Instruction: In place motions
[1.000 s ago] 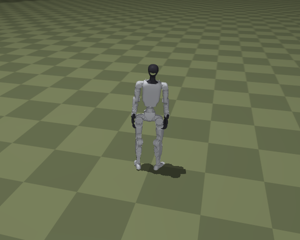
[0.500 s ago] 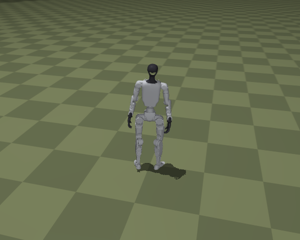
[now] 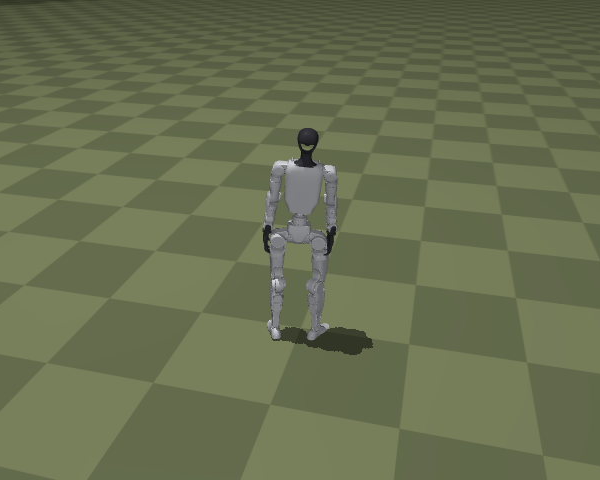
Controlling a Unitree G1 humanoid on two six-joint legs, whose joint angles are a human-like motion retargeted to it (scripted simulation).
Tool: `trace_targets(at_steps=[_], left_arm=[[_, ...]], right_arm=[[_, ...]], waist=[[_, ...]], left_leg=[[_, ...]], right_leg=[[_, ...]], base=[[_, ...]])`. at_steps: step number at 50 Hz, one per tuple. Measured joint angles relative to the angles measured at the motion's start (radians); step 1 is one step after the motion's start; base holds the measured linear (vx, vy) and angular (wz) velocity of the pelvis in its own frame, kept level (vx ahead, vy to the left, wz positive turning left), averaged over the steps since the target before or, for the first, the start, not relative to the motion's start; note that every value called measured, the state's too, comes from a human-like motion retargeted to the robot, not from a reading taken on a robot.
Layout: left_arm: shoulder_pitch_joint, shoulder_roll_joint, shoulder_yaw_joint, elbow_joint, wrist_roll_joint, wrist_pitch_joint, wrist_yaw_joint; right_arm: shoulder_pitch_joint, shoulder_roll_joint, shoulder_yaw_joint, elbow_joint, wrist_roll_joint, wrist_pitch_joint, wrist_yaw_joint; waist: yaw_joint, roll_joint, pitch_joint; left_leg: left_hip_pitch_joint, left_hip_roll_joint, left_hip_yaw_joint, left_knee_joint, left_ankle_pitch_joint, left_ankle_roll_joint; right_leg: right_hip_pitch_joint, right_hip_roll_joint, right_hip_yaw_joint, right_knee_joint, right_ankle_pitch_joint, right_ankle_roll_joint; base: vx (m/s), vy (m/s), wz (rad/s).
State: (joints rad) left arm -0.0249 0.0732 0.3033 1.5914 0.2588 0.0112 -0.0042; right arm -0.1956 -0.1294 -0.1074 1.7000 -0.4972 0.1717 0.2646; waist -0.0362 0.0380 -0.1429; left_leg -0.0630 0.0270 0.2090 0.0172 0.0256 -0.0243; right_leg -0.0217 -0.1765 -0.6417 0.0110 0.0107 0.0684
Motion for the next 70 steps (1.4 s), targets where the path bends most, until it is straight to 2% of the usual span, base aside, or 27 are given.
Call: trace_targets(at_steps=[3,6,10,15,18,20,22,24,27,30,33,39,42,45,47,50,52,55,57,60,65,70], left_arm=[[0.188,0.043,0.038,0.099,0.056,0.055,0.013],[0.393,0.080,0.055,0.109,0.142,0.139,-0.047],[0.590,0.117,0.098,0.109,0.228,0.195,-0.075],[0.625,0.105,0.216,0.109,0.175,0.201,-0.098],[0.524,0.110,0.165,0.109,0.125,0.205,-0.060],[0.400,0.125,0.055,0.109,0.125,0.198,-0.003],[0.214,0.134,-0.089,0.109,0.170,0.186,0.069],[-0.003,0.125,-0.144,0.109,0.184,0.149,0.098],[-0.277,0.070,-0.109,0.049,0.082,0.085,0.067],[-0.473,-0.027,-0.049,-0.086,-0.017,0.020,0.049],[-0.616,-0.047,-0.063,-0.178,-0.039,-0.075,0.019],[-0.718,-0.020,-0.098,-0.281,0.034,-0.136,-0.010],[-0.653,-0.051,-0.081,-0.258,0.011,-0.143,-0.009],[-0.516,-0.079,-0.078,-0.190,-0.017,-0.130,-0.011],[-0.400,-0.081,-0.076,-0.117,-0.037,-0.126,0.021],[-0.202,-0.053,-0.026,0.019,-0.038,-0.129,0.103],[-0.044,-0.016,0.027,0.102,-0.030,-0.117,0.157],[0.242,0.019,0.102,0.109,-0.031,-0.038,0.201],[0.404,0.037,0.136,0.109,-0.007,0.009,0.170],[0.579,0.066,0.169,0.109,0.108,0.080,0.042],[0.671,0.109,0.235,0.109,0.234,0.189,-0.080],[0.490,0.140,0.172,0.109,0.155,0.209,-0.017]], right_arm=[[-0.137,0.057,0.029,-0.132,-0.027,-0.071,0.120],[-0.245,0.094,0.067,-0.265,-0.045,-0.158,0.201],[-0.361,0.108,0.133,-0.329,-0.101,-0.227,0.183],[-0.342,0.104,0.181,-0.329,-0.164,-0.264,0.150],[-0.240,0.097,0.166,-0.279,-0.208,-0.253,0.120],[-0.151,0.088,0.137,-0.216,-0.230,-0.224,0.092],[-0.058,0.066,0.104,-0.129,-0.218,-0.179,0.057],[0.036,0.027,0.061,-0.040,-0.193,-0.127,0.021],[0.220,-0.021,-0.028,0.000,-0.173,-0.030,-0.031],[0.400,-0.057,-0.110,0.000,-0.167,0.026,-0.093],[0.525,-0.103,-0.188,0.000,-0.147,0.042,-0.137],[0.626,-0.168,-0.287,0.000,0.002,0.034,-0.203],[0.612,-0.159,-0.279,0.000,0.076,0.035,-0.231],[0.535,-0.129,-0.243,0.000,0.082,0.072,-0.196],[0.434,-0.102,-0.202,0.000,0.061,0.098,-0.123],[0.224,-0.057,-0.098,0.000,0.016,0.080,0.015],[0.062,-0.020,-0.015,-0.007,-0.036,0.023,0.094],[-0.117,0.065,0.081,-0.138,-0.121,-0.075,0.219],[-0.201,0.116,0.135,-0.258,-0.130,-0.136,0.285],[-0.319,0.174,0.191,-0.382,-0.079,-0.219,0.320],[-0.397,0.201,0.221,-0.492,-0.054,-0.311,0.334],[-0.292,0.162,0.226,-0.461,-0.143,-0.326,0.288]], waist=[[0.008,0.001,0.004],[0.028,0.003,0.009],[0.025,0.002,0.015],[0.014,-0.002,0.015],[-0.004,-0.012,0.001],[-0.013,-0.018,-0.005],[-0.016,-0.028,-0.003],[-0.005,-0.040,0.003],[0.030,-0.061,0.011],[0.034,-0.073,0.010],[0.022,-0.060,0.013],[-0.005,-0.034,0.045],[0.000,-0.031,0.040],[0.006,-0.029,0.019],[0.009,-0.027,0.015],[0.021,-0.020,0.020],[0.022,-0.011,0.024],[0.019,-0.004,0.035],[0.009,-0.001,0.041],[-0.010,0.005,0.048],[-0.016,0.000,0.047],[-0.026,-0.016,0.020]], left_leg=[[0.013,0.007,0.006,0.001,-0.013,-0.010],[0.025,0.013,0.037,-0.006,-0.020,-0.010],[0.033,0.020,0.049,-0.008,-0.030,-0.012],[0.035,0.025,0.054,-0.007,-0.042,-0.012],[0.028,0.022,0.047,-0.005,-0.045,-0.011],[0.022,0.021,0.038,-0.001,-0.046,-0.010],[0.014,0.019,0.025,0.005,-0.046,-0.010],[0.008,0.017,0.017,0.008,-0.045,-0.012],[-0.001,0.012,0.016,0.010,-0.045,-0.013],[-0.008,0.005,0.003,0.012,-0.046,-0.007],[-0.011,0.007,0.003,0.015,-0.048,-0.001],[0.001,0.010,0.013,0.016,-0.051,0.005],[0.002,0.005,0.012,0.015,-0.055,0.006],[0.001,0.001,0.010,0.010,-0.058,0.006],[0.013,0.003,0.025,0.001,-0.061,0.004],[0.035,0.010,0.059,-0.010,-0.071,0.001],[0.049,0.017,0.082,-0.016,-0.079,-0.002],[0.071,0.025,0.118,-0.023,-0.089,-0.006],[0.078,0.029,0.132,-0.026,-0.094,-0.009],[0.079,0.036,0.138,-0.025,-0.098,-0.012],[0.065,0.039,0.127,-0.018,-0.097,-0.018],[0.043,0.027,0.099,-0.015,-0.089,-0.017]], right_leg=[[-0.006,-0.006,0.009,0.009,0.001,0.001],[-0.017,-0.004,0.035,0.016,0.006,0.000],[-0.020,0.000,0.042,0.020,0.008,0.000],[-0.023,0.003,0.049,0.020,0.008,0.001],[-0.022,0.003,0.044,0.018,0.005,0.000],[-0.016,0.005,0.037,0.015,0.002,0.001],[-0.007,0.005,0.024,0.012,-0.002,0.003],[-0.003,0.002,0.015,0.010,-0.002,0.004],[-0.004,-0.002,0.015,0.006,0.002,0.006],[-0.010,-0.003,0.021,0.000,0.008,0.003],[-0.023,0.001,0.046,0.001,0.012,-0.001],[-0.034,0.002,0.078,0.006,0.019,-0.008],[-0.036,-0.002,0.080,0.006,0.017,-0.009],[-0.040,-0.005,0.069,0.009,0.014,-0.011],[-0.044,-0.005,0.072,0.013,0.016,-0.012],[-0.058,-0.001,0.104,0.019,0.025,-0.014],[-0.071,0.003,0.131,0.023,0.033,-0.015],[-0.088,0.011,0.174,0.029,0.044,-0.016],[-0.096,0.015,0.190,0.031,0.050,-0.016],[-0.101,0.018,0.196,0.034,0.053,-0.012],[-0.094,0.012,0.172,0.032,0.049,-0.007],[-0.078,0.003,0.127,0.027,0.036,-0.004]], base=[[0.00,0.01,-0.08],[0.01,-0.01,-0.29],[0.00,0.00,0.00],[0.00,0.00,0.00],[0.00,0.00,0.00],[0.01,-0.03,0.10],[-0.04,-0.06,0.27],[-0.11,-0.04,0.21],[-0.05,-0.03,0.02],[0.04,-0.05,-0.18],[-0.01,0.00,-0.43],[-0.08,0.03,-0.31],[0.02,0.01,0.03],[0.08,0.01,0.17],[0.03,0.01,0.02],[-0.02,0.02,-0.46],[-0.01,0.00,-0.64],[0.04,0.00,-0.66],[0.03,-0.02,-0.37],[0.00,0.00,0.00],[-0.01,-0.03,0.24],[0.03,-0.02,0.44]])
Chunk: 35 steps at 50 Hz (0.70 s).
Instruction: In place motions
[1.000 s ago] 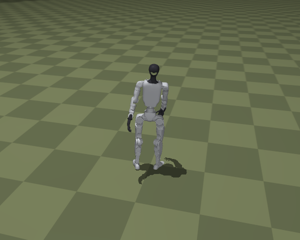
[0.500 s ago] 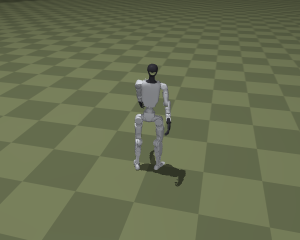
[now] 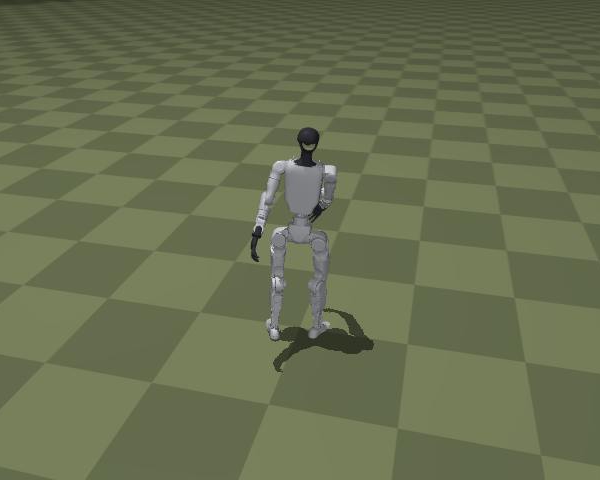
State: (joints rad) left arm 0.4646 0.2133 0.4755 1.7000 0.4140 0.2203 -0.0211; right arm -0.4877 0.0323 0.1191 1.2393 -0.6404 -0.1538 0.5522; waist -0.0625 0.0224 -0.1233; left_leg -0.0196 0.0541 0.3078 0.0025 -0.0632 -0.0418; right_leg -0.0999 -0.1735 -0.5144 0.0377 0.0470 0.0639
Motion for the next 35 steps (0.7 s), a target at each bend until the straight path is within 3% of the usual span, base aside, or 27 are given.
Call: trace_targets(at_steps=[5,9,12,14,20,25,30,35], left_arm=[[-0.406,-0.056,-0.107,0.000,-0.110,-0.041,0.110],[-0.726,-0.151,-0.192,-0.058,-0.189,-0.130,0.064],[-0.909,-0.240,-0.232,-0.157,-0.239,-0.189,0.025],[-0.995,-0.290,-0.248,-0.237,-0.270,-0.224,0.006],[-1.118,-0.386,-0.252,-0.427,-0.329,-0.325,-0.063],[-1.057,-0.378,-0.252,-0.425,-0.306,-0.340,-0.096],[-0.824,-0.308,-0.241,-0.301,-0.236,-0.324,-0.044],[-0.431,-0.157,-0.090,-0.123,-0.171,-0.265,0.005]], right_arm=[[0.214,-0.075,-0.092,0.203,-0.104,0.106,-0.128],[0.408,-0.151,-0.212,0.433,-0.112,0.282,-0.318],[0.603,-0.209,-0.292,0.461,-0.049,0.459,-0.396],[0.720,-0.239,-0.337,0.461,0.002,0.506,-0.431],[0.941,-0.303,-0.462,0.461,0.056,0.457,-0.480],[0.950,-0.313,-0.466,0.461,0.113,0.480,-0.521],[0.778,-0.265,-0.343,0.461,0.116,0.488,-0.469],[0.430,-0.193,-0.119,0.461,-0.098,0.373,-0.268]], waist=[[0.016,-0.014,-0.023],[0.025,-0.033,-0.033],[0.017,-0.041,-0.037],[0.012,-0.042,-0.040],[0.013,-0.037,-0.033],[0.021,-0.025,-0.022],[0.032,-0.017,-0.034],[0.007,0.007,-0.043]], left_leg=[[-0.026,-0.008,-0.032,0.008,0.007,0.003],[-0.039,-0.018,-0.068,0.014,0.015,0.008],[-0.048,-0.022,-0.088,0.018,0.019,0.010],[-0.052,-0.022,-0.092,0.020,0.020,0.011],[-0.044,-0.017,-0.084,0.023,0.017,0.015],[-0.039,-0.018,-0.081,0.022,0.016,0.015],[-0.044,-0.022,-0.081,0.017,0.014,0.012],[-0.028,-0.015,-0.059,0.004,0.004,0.011]], right_leg=[[0.021,-0.004,-0.042,-0.009,-0.015,0.006],[0.050,-0.005,-0.084,-0.022,-0.023,0.007],[0.065,-0.004,-0.111,-0.029,-0.027,0.006],[0.068,-0.004,-0.117,-0.032,-0.028,0.004],[0.067,-0.002,-0.102,-0.028,-0.027,-0.005],[0.071,-0.003,-0.103,-0.029,-0.028,-0.008],[0.066,-0.006,-0.113,-0.029,-0.030,-0.004],[0.043,0.000,-0.079,-0.018,-0.028,-0.004]], base=[[0.03,0.02,0.39],[0.07,-0.01,0.45],[0.09,-0.02,0.37],[0.07,-0.01,0.10],[0.02,0.00,-0.15],[0.00,0.00,0.00],[0.00,0.00,0.00],[-0.01,0.02,-0.22]])
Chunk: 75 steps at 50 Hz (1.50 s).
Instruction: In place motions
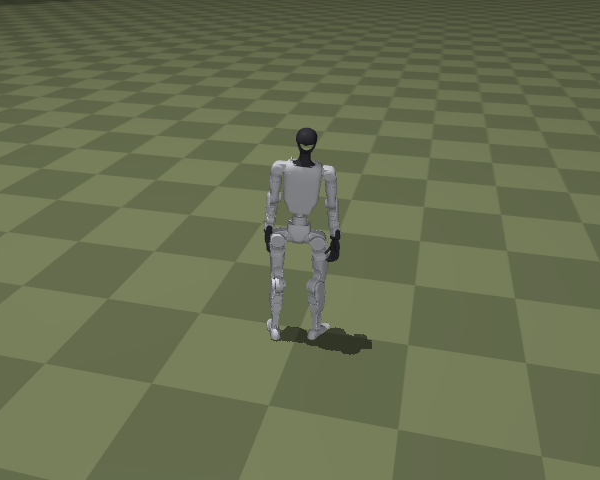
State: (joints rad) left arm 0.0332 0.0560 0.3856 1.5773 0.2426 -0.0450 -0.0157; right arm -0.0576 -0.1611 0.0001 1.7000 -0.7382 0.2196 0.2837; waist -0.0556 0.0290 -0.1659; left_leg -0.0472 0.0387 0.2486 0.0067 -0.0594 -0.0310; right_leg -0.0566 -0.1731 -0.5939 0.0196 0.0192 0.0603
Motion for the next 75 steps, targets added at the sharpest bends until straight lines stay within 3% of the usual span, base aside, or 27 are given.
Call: trace_targets(at_steps=[5,7,13,20,25,30,33,35,41,45,50,56,61,65,70,75], left_arm=[[0.445,0.126,0.123,0.123,0.074,0.185,0.019],[0.579,0.155,0.118,0.123,0.137,0.210,-0.007],[0.734,0.210,0.152,0.123,0.248,0.160,-0.123],[0.461,0.167,0.133,0.123,0.062,0.114,-0.008],[0.038,0.087,-0.004,0.123,-0.047,0.075,0.036],[-0.356,-0.021,-0.145,0.023,-0.058,0.037,-0.027],[-0.520,-0.086,-0.189,-0.088,-0.079,-0.011,-0.038],[-0.598,-0.126,-0.191,-0.174,-0.082,-0.040,-0.042],[-0.669,-0.154,-0.212,-0.371,-0.107,-0.114,-0.112],[-0.601,-0.162,-0.213,-0.360,-0.133,-0.113,-0.155],[-0.391,-0.138,-0.191,-0.200,-0.093,-0.092,-0.117],[-0.042,0.015,-0.025,0.081,-0.023,0.011,0.022],[0.355,0.140,0.079,0.123,0.048,0.151,0.018],[0.583,0.182,0.078,0.123,0.185,0.170,-0.052],[0.661,0.180,0.140,0.123,0.203,0.194,-0.058],[0.432,0.152,0.106,0.123,0.093,0.165,0.007]], right_arm=[[-0.259,0.120,0.161,-0.210,-0.059,-0.184,0.186],[-0.326,0.159,0.197,-0.307,0.009,-0.247,0.238],[-0.443,0.230,0.196,-0.509,0.205,-0.343,0.365],[-0.378,0.205,0.203,-0.547,0.131,-0.415,0.351],[-0.215,0.146,0.130,-0.354,-0.003,-0.347,0.217],[-0.061,0.061,-0.053,0.000,-0.046,-0.120,0.082],[0.106,-0.020,-0.136,0.000,0.023,0.022,0.059],[0.199,-0.064,-0.207,0.000,0.078,0.038,0.008],[0.360,-0.155,-0.406,0.000,0.182,-0.052,-0.072],[0.403,-0.170,-0.450,0.000,0.274,-0.055,-0.115],[0.342,-0.118,-0.400,0.000,0.373,0.013,-0.174],[0.035,-0.014,-0.196,0.000,0.408,0.014,-0.066],[-0.274,0.116,-0.028,-0.112,0.227,-0.097,0.207],[-0.401,0.200,0.100,-0.347,0.180,-0.220,0.350],[-0.489,0.230,0.152,-0.497,0.186,-0.349,0.336],[-0.434,0.220,0.116,-0.473,0.203,-0.383,0.239]], waist=[[-0.032,0.032,0.003],[-0.039,0.040,0.007],[-0.038,0.036,0.026],[-0.050,-0.001,0.021],[-0.021,-0.021,0.015],[-0.027,-0.039,0.020],[-0.025,-0.035,0.028],[-0.026,-0.030,0.037],[-0.036,-0.017,0.062],[-0.030,-0.010,0.065],[0.000,-0.006,0.060],[0.064,-0.008,0.088],[0.063,0.001,0.114],[0.026,0.018,0.113],[0.021,0.012,0.110],[0.047,-0.017,0.100]], left_leg=[[0.025,0.017,0.047,-0.012,-0.015,-0.005],[0.029,0.024,0.057,-0.014,-0.019,-0.006],[0.024,0.032,0.051,-0.003,-0.022,-0.016],[0.007,0.021,0.024,0.004,-0.015,-0.024],[-0.006,0.018,0.013,0.009,-0.010,-0.023],[-0.005,0.013,-0.012,0.014,-0.005,-0.021],[-0.003,0.014,-0.008,0.016,-0.006,-0.017],[-0.001,0.014,-0.006,0.018,-0.007,-0.014],[0.007,0.013,0.008,0.019,-0.009,-0.010],[0.006,0.012,0.011,0.018,-0.011,-0.010],[0.002,0.009,0.005,0.018,-0.012,-0.011],[0.033,0.010,0.021,0.014,-0.029,-0.012],[0.060,0.023,0.059,0.004,-0.040,-0.017],[0.055,0.034,0.066,0.002,-0.041,-0.022],[0.045,0.032,0.062,0.003,-0.034,-0.030],[0.029,0.019,0.041,0.007,-0.027,-0.031]], right_leg=[[-0.035,0.014,0.065,0.016,0.008,-0.002],[-0.044,0.019,0.078,0.019,0.011,-0.002],[-0.031,0.017,0.057,0.021,0.009,0.001],[-0.003,0.008,0.011,0.010,0.002,0.002],[0.009,0.009,-0.005,0.004,0.001,0.006],[0.042,0.012,-0.039,-0.009,0.000,0.004],[0.043,0.012,-0.036,-0.010,0.000,0.002],[0.041,0.012,-0.029,-0.010,0.002,-0.001],[0.028,0.008,0.001,-0.007,0.005,-0.008],[0.023,0.006,0.006,-0.005,0.005,-0.010],[0.024,0.003,-0.005,-0.003,0.000,-0.009],[0.014,0.000,0.031,0.011,0.007,-0.009],[-0.009,0.009,0.082,0.022,0.020,-0.012],[-0.019,0.016,0.084,0.025,0.026,-0.010],[-0.012,0.011,0.063,0.020,0.026,-0.009],[-0.002,0.000,0.032,0.016,0.020,-0.007]], base=[[0.01,0.06,-0.58],[-0.01,0.02,-0.32],[-0.05,-0.03,0.23],[-0.02,-0.06,0.31],[-0.05,-0.02,0.12],[0.00,-0.02,0.23],[0.00,0.00,0.00],[0.00,0.03,-0.23],[-0.05,0.01,-0.27],[0.00,0.00,0.00],[0.00,0.00,0.00],[-0.02,0.01,-0.19],[-0.03,0.01,-0.46],[0.00,0.00,0.00],[-0.02,-0.03,0.19],[-0.02,-0.05,0.32]])
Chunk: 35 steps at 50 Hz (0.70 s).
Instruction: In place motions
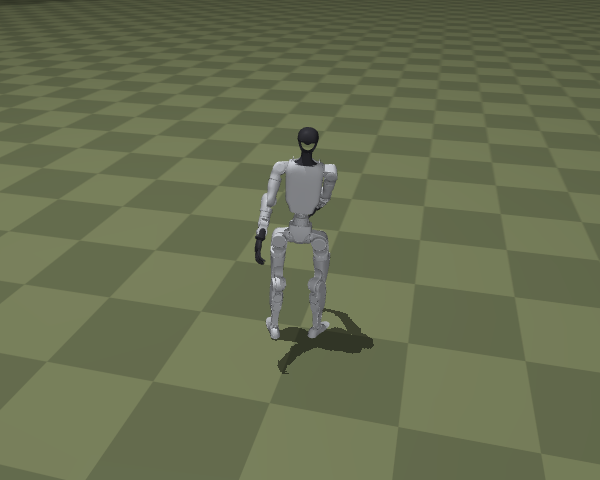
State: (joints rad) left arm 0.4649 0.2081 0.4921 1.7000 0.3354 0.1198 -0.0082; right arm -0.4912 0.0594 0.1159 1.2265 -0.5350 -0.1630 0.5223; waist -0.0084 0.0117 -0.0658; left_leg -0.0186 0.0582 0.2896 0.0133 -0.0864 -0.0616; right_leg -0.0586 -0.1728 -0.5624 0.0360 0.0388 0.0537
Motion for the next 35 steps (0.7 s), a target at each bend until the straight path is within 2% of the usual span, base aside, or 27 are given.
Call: trace_targets(at_steps=[3,5,9,12,15,18,23,27,32,35], left_arm=[[-0.236,-0.051,-0.058,0.000,-0.057,-0.055,0.065],[-0.411,-0.084,-0.123,0.000,-0.058,-0.095,0.087],[-0.732,-0.153,-0.267,-0.079,-0.083,-0.140,0.033],[-0.929,-0.199,-0.328,-0.184,-0.109,-0.168,-0.001],[-1.066,-0.225,-0.336,-0.306,-0.111,-0.198,-0.013],[-1.147,-0.236,-0.312,-0.404,-0.118,-0.243,-0.014],[-1.179,-0.231,-0.286,-0.454,-0.139,-0.292,-0.026],[-1.085,-0.248,-0.292,-0.412,-0.142,-0.296,-0.027],[-0.866,-0.240,-0.293,-0.227,-0.127,-0.293,-0.029],[-0.703,-0.194,-0.204,-0.058,-0.080,-0.258,0.032]], right_arm=[[0.089,-0.027,-0.044,0.083,-0.050,0.040,-0.007],[0.159,-0.052,-0.065,0.165,-0.086,0.073,-0.060],[0.314,-0.119,-0.145,0.372,-0.107,0.140,-0.302],[0.451,-0.187,-0.248,0.473,-0.098,0.214,-0.389],[0.609,-0.263,-0.339,0.473,-0.061,0.280,-0.417],[0.723,-0.338,-0.425,0.473,-0.011,0.304,-0.443],[0.835,-0.413,-0.538,0.473,0.082,0.335,-0.473],[0.858,-0.402,-0.548,0.473,0.159,0.366,-0.509],[0.736,-0.320,-0.406,0.473,0.170,0.430,-0.532],[0.585,-0.253,-0.284,0.473,0.105,0.457,-0.487]], waist=[[0.012,-0.005,-0.002],[0.013,-0.008,-0.009],[-0.004,-0.020,-0.027],[-0.019,-0.025,-0.040],[-0.037,-0.022,-0.047],[-0.056,-0.013,-0.049],[-0.068,-0.006,-0.040],[-0.056,-0.007,-0.038],[-0.035,-0.003,-0.042],[-0.027,0.002,-0.043]], left_leg=[[-0.006,-0.002,-0.012,0.002,0.004,0.001],[-0.011,-0.003,-0.016,0.003,0.006,0.001],[-0.019,-0.004,-0.020,0.003,0.012,0.002],[-0.027,-0.004,-0.018,0.002,0.014,0.005],[-0.030,-0.004,-0.013,0.001,0.013,0.011],[-0.026,-0.002,0.000,-0.001,0.010,0.015],[-0.016,-0.003,0.016,-0.002,0.007,0.019],[-0.015,-0.010,0.011,-0.001,0.005,0.021],[-0.025,-0.016,-0.006,-0.001,0.004,0.020],[-0.024,-0.017,-0.016,0.000,-0.004,0.018]], right_leg=[[0.008,-0.002,-0.013,-0.001,-0.005,0.004],[0.012,-0.002,-0.019,-0.002,-0.006,0.006],[0.020,0.004,-0.033,-0.016,-0.003,0.003],[0.011,0.003,-0.031,-0.018,0.000,0.002],[-0.002,0.004,-0.016,-0.018,0.004,-0.001],[-0.015,0.005,0.006,-0.017,0.010,-0.003],[-0.025,0.005,0.035,-0.014,0.013,-0.005],[-0.019,-0.001,0.027,-0.014,0.010,-0.005],[-0.014,-0.007,0.003,-0.013,0.001,-0.001],[-0.011,-0.009,-0.006,-0.013,-0.001,0.003]], base=[[-0.05,0.02,0.22],[0.00,0.00,0.00],[0.00,0.00,0.00],[0.02,0.00,-0.06],[0.05,-0.01,-0.29],[0.03,0.00,-0.41],[-0.02,0.01,-0.28],[0.01,0.00,0.05],[0.00,0.03,0.28],[0.00,0.03,0.17]])
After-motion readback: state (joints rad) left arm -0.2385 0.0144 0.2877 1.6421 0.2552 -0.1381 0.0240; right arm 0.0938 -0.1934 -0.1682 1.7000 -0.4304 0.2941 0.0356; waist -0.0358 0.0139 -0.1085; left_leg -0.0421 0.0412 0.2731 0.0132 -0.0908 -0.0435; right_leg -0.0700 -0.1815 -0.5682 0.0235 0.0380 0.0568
